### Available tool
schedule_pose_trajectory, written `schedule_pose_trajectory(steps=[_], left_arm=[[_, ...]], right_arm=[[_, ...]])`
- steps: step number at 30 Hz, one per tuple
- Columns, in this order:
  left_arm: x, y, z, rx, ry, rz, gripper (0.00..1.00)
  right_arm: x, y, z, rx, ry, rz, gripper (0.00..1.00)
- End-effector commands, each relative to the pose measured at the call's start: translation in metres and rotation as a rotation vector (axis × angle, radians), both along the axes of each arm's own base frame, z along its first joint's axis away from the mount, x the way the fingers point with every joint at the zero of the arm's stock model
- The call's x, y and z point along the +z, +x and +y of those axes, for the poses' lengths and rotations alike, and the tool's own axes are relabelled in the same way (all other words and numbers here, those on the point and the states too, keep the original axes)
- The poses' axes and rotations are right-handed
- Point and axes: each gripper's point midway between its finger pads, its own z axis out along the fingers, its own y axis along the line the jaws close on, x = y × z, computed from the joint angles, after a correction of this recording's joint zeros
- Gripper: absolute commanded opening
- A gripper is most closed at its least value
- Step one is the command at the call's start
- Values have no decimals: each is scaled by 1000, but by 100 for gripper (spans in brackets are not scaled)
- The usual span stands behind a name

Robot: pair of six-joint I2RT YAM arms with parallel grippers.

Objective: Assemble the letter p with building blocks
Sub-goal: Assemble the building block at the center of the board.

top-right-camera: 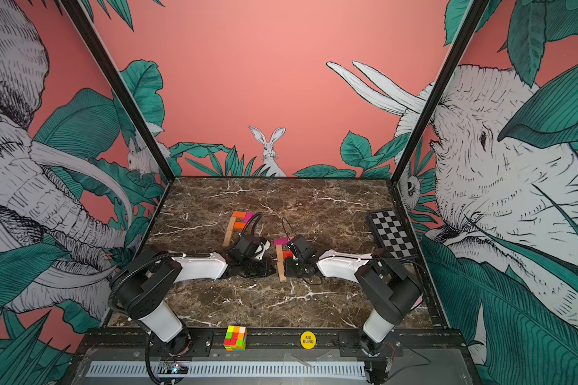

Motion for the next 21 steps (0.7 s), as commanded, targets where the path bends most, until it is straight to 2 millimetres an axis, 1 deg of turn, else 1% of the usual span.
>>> schedule_pose_trajectory(steps=[1,6,21], left_arm=[[-6,5,3,6,36,3,0],[-7,7,1,5,33,5,0],[-8,8,3,9,42,7,0]], right_arm=[[-7,-7,-12,-16,-32,21,12],[-7,-7,-12,-17,-32,21,12],[-8,-8,-11,-13,-30,24,12]])
